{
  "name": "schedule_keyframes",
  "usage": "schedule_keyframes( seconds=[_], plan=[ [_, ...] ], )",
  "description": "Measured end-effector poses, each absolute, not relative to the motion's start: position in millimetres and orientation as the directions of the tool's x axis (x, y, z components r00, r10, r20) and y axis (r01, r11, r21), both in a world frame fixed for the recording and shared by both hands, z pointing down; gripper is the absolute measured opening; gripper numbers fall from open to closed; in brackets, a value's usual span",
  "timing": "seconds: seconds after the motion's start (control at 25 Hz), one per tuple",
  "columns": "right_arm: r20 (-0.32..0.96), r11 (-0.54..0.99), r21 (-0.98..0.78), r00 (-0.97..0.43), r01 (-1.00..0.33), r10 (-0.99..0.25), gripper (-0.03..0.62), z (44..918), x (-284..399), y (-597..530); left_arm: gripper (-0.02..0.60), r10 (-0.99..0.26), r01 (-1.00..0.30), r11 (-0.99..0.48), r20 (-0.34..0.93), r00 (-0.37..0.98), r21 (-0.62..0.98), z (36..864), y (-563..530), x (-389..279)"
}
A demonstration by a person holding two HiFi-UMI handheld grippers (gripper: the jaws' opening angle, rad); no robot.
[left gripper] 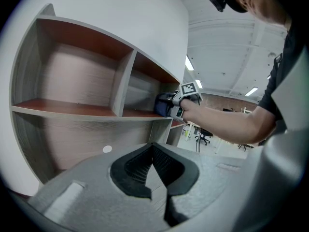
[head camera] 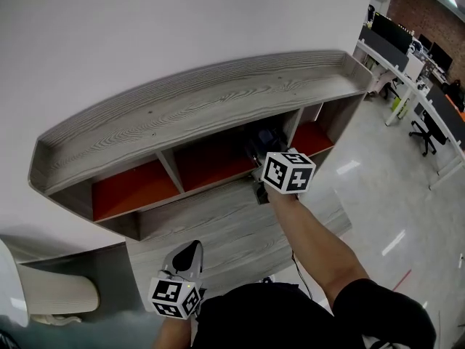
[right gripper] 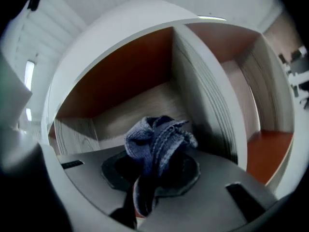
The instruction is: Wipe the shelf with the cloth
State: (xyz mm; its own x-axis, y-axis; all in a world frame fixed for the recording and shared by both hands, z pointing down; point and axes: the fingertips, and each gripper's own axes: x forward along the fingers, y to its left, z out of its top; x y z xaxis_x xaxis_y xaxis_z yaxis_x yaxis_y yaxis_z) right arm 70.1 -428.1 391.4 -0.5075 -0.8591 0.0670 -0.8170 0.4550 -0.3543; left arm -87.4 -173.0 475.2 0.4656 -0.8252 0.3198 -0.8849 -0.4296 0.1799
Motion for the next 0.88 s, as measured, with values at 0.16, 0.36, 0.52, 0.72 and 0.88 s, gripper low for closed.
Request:
schedule_keyframes(
  seconds=[0.16, 0.36, 0.52, 0.72, 0.88],
  plan=[
    [-0.006, 0.392, -0.63, -0.5, -0.671, -0.866, 0.078, 397.4, 78.7, -427.3, 0.009, -0.825, -0.886, -0.427, 0.325, 0.463, 0.18, 476.7, -172.3, -88.8],
    [-0.065, 0.293, -0.849, -0.465, -0.44, -0.883, 0.078, 409.0, 88.5, -426.6, 0.009, -0.824, -0.886, -0.426, 0.326, 0.463, 0.182, 477.9, -171.0, -88.0],
    [-0.083, 0.265, -0.891, -0.44, -0.37, -0.894, 0.078, 409.7, 97.5, -429.7, 0.009, -0.824, -0.886, -0.427, 0.325, 0.464, 0.182, 476.8, -170.7, -87.7],
    [-0.092, 0.269, -0.886, -0.427, -0.377, -0.9, 0.078, 402.2, 107.6, -433.7, 0.009, -0.826, -0.887, -0.423, 0.324, 0.461, 0.183, 477.2, -170.0, -88.3],
    [-0.106, 0.291, -0.873, -0.431, -0.391, -0.896, 0.078, 391.1, 107.7, -434.3, 0.009, -0.826, -0.886, -0.424, 0.321, 0.463, 0.186, 476.9, -170.1, -87.2]
  ],
)
